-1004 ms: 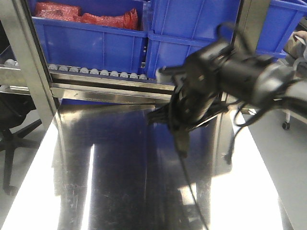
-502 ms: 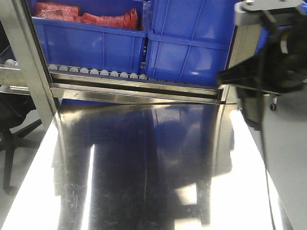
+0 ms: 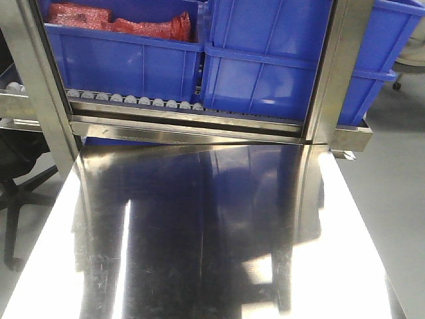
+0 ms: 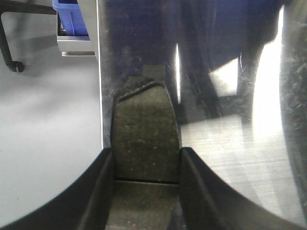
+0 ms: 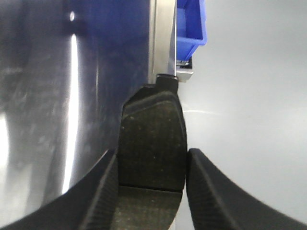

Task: Move and align brake pads A on conveyor
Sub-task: 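Lift the brake pad off the table with the right gripper, then turn the base away from the steel table toward the yellow floor line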

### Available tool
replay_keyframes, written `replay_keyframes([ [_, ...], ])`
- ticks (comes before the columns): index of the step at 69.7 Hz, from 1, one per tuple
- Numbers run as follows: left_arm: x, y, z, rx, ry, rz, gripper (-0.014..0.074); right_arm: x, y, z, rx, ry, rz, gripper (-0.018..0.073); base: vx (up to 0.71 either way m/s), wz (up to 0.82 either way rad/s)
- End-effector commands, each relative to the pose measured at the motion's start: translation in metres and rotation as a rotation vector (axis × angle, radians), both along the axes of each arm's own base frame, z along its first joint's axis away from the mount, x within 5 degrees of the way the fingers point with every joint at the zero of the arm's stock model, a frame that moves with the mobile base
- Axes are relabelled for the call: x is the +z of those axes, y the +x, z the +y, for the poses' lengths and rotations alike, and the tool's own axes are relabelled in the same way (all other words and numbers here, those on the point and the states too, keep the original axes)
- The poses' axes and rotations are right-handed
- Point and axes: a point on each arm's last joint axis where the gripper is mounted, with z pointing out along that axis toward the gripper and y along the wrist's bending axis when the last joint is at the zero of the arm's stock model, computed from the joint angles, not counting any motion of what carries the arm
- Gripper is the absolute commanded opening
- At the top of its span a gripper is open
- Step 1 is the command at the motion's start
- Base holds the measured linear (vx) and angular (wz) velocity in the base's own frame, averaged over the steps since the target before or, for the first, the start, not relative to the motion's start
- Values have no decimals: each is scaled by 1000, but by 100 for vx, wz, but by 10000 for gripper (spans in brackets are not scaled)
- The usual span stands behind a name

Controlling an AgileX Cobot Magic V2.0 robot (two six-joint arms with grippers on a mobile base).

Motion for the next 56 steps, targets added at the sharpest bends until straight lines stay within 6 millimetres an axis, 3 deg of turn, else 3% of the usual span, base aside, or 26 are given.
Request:
replay_keyframes([
  [1, 12, 4, -1, -5, -27, -83, -6, 6, -18, -7, 11, 35, -96, -1, 0, 0],
  [19, 12, 4, -1, -5, -27, -83, -6, 4, -54, -20, 9, 73, -187, -1, 0, 0],
  [56, 12, 4, -1, -5, -27, -83, -6, 0, -67, -25, -8, 66, -138, -1, 0, 0],
])
